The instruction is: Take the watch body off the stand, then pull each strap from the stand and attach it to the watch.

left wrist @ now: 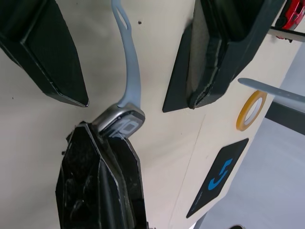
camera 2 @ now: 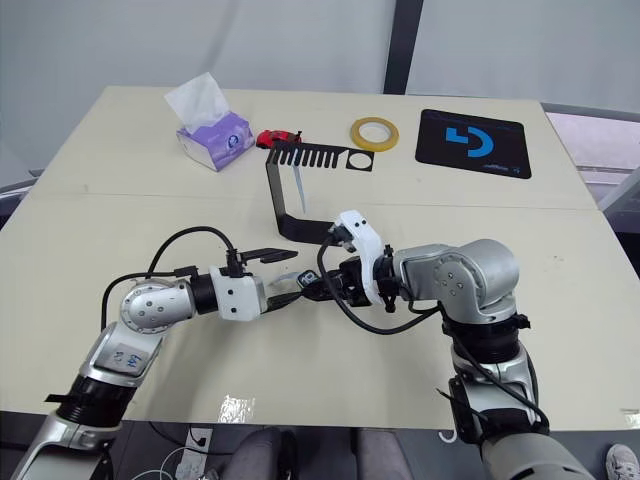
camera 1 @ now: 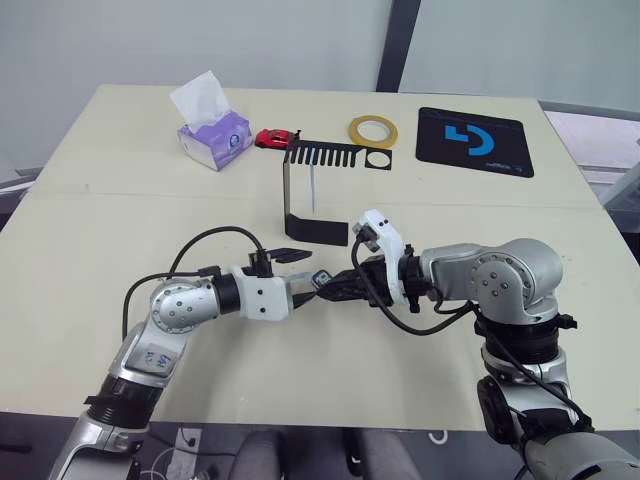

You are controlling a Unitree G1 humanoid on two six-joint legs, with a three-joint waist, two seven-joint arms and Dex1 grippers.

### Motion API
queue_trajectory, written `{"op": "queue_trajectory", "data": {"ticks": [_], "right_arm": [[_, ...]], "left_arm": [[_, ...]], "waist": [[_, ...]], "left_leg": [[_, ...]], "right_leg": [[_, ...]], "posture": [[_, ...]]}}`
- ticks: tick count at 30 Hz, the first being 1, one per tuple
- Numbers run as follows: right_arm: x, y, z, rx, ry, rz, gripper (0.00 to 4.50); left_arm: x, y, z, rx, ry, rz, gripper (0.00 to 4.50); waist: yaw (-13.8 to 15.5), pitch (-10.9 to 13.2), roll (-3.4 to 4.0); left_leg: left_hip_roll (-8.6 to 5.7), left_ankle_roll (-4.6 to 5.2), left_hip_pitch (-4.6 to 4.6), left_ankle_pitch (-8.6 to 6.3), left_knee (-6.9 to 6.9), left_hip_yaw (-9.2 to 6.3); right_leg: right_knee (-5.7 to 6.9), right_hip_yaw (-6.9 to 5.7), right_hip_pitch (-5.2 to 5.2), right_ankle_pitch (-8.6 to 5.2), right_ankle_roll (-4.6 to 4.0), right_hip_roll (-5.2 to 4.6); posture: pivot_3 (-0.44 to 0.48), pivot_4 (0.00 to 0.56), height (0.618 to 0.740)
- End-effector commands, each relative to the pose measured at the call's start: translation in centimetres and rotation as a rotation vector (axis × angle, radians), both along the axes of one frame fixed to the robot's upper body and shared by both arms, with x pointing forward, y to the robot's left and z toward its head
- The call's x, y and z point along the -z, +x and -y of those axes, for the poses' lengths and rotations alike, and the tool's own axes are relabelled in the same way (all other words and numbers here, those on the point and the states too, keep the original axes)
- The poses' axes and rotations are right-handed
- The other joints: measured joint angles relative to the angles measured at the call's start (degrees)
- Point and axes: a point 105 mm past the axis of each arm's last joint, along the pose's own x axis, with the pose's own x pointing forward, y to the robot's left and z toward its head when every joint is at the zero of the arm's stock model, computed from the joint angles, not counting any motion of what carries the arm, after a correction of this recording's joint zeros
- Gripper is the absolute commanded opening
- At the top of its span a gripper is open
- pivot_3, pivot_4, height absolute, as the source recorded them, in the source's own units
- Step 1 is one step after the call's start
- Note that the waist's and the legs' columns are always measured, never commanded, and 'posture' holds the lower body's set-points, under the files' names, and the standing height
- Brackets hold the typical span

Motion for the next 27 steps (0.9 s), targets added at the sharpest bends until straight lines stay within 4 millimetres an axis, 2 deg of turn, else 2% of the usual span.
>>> {"op": "queue_trajectory", "data": {"ticks": [1, 7, 19, 21, 24, 27], "right_arm": [[-0.8, -0.2, -0.2, -0.015, 0.026, 0.019, 1.52], [-0.8, -0.2, -0.2, -0.007, 0.028, 0.021, 1.52], [-0.8, -0.2, -0.1, 0.000, 0.029, 0.027, 1.52], [-0.9, -0.2, -0.1, 0.000, 0.028, 0.026, 1.52], [-0.9, -0.2, -0.1, 0.000, 0.028, 0.027, 1.52], [-0.9, -0.2, 0.0, -0.002, 0.027, 0.026, 1.52]], "left_arm": [[-0.4, 0.3, -0.8, -0.022, 0.015, 0.029, 3.38], [-0.1, 0.9, -1.5, -0.037, 0.058, 0.036, 3.38], [-0.2, 1.2, -0.7, -0.020, 0.032, 0.052, 3.38], [-0.1, 1.2, -0.6, -0.016, 0.031, 0.052, 2.82], [0.0, 1.1, -0.4, -0.015, 0.031, 0.050, 1.62], [0.0, 1.2, -0.3, -0.015, 0.028, 0.053, 1.62]], "waist": [[-0.01, 0.00, 0.00], [0.04, 0.00, 0.00], [0.01, 0.00, 0.00], [0.00, 0.00, 0.00], [0.02, 0.00, 0.00], [0.03, 0.00, 0.00]], "left_leg": [[0.00, 0.00, 0.00, 0.00, 0.00, 0.00], [0.00, 0.00, 0.00, 0.00, 0.00, 0.00], [0.00, 0.00, -0.01, 0.00, 0.00, 0.00], [0.00, 0.00, 0.00, 0.00, 0.00, 0.00], [0.00, 0.00, -0.01, 0.00, 0.00, 0.00], [0.00, 0.00, -0.01, 0.00, -0.01, 0.00]], "right_leg": [[0.00, 0.00, 0.00, 0.00, 0.00, -0.01], [-0.01, -0.01, 0.00, 0.00, 0.00, -0.02], [0.00, -0.01, 0.00, 0.00, 0.00, -0.02], [0.00, -0.01, 0.00, 0.00, 0.00, -0.02], [-0.01, -0.01, 0.00, 0.00, 0.00, -0.02], [-0.01, -0.01, 0.00, 0.00, 0.00, -0.02]], "posture": [[0.000, 0.150, 0.738], [0.000, 0.150, 0.738], [0.000, 0.150, 0.738], [0.000, 0.150, 0.738], [0.000, 0.150, 0.738], [0.000, 0.150, 0.738]]}}
